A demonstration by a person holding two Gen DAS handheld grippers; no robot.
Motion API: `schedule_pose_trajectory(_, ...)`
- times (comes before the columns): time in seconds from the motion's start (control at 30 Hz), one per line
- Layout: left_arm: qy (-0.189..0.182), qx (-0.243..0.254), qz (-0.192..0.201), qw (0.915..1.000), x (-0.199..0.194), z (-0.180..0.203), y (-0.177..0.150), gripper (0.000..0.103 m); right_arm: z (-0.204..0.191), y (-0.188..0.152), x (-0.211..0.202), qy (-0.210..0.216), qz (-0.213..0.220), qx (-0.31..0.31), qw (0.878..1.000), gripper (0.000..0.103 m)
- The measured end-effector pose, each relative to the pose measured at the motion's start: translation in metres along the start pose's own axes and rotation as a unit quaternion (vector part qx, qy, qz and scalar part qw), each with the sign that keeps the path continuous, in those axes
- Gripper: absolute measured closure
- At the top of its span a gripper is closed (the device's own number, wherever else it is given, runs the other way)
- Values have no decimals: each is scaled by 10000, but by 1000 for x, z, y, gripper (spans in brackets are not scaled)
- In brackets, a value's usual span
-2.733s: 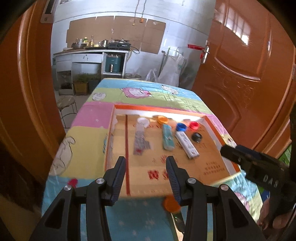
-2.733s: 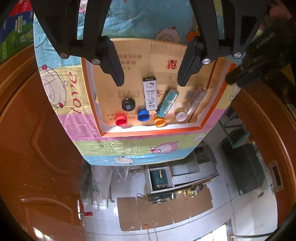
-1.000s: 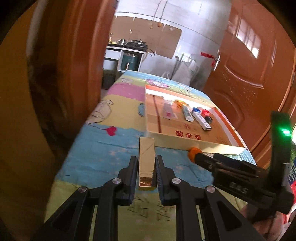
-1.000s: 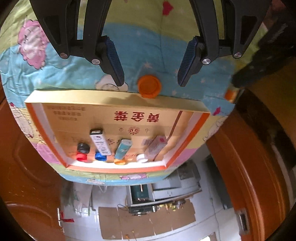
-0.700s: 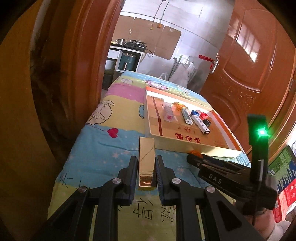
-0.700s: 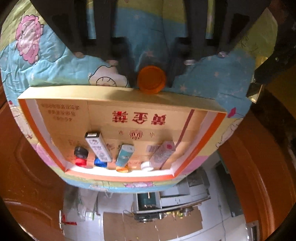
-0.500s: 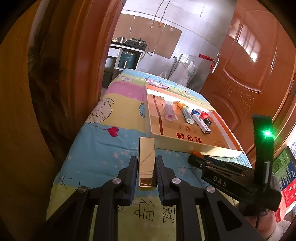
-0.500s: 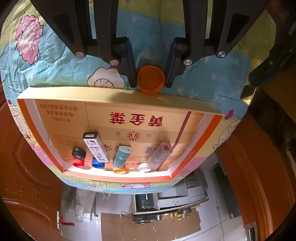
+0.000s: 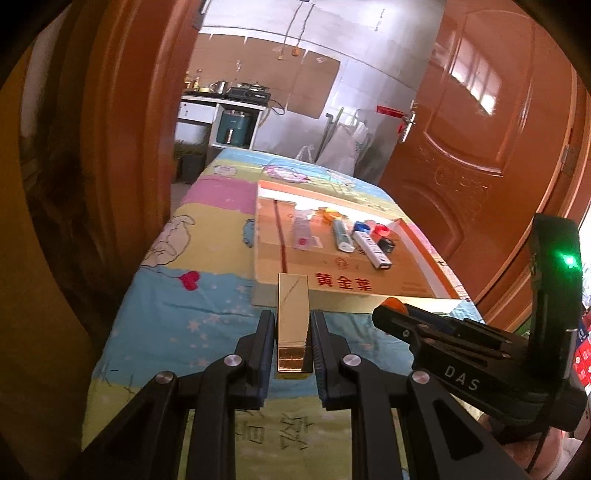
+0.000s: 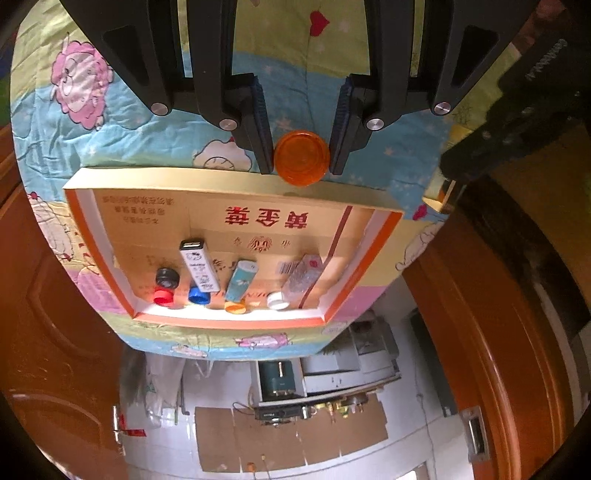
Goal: Organize rigid objects
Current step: 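Carry the gold box and orange cap with both grippers over the tray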
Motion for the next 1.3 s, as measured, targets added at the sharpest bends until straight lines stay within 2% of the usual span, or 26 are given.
schedule_pose_trajectory(0.3, -221, 148, 142, 9995, 6, 26, 28, 83, 26, 19, -33, -56, 366, 244, 9990, 72)
schedule_pose_trajectory(0.6, -286, 274, 187, 9990, 23, 45, 57, 83, 59, 39, -47, -125, 562, 530, 9969, 72)
schedule_pose_trajectory(0.9, -186, 377, 135, 9990, 43, 51, 76, 83, 82, 60, -45, -129, 678, 702, 9951, 72)
schedule_pose_trajectory(1.3, -126, 429, -51, 9990, 75, 55, 85, 83, 99, 80, -37, -142, 702, 765, 9945, 72)
Point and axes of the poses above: each gripper's, at about its wrist camera, not at the fingertips, and x roughly the way its jaws point, z to its right, y to its top, the point moved 7 cm from there along x, roughly the way its jaws point, and after that the axes turned 12 degrees about x, right-handed, at the moved point
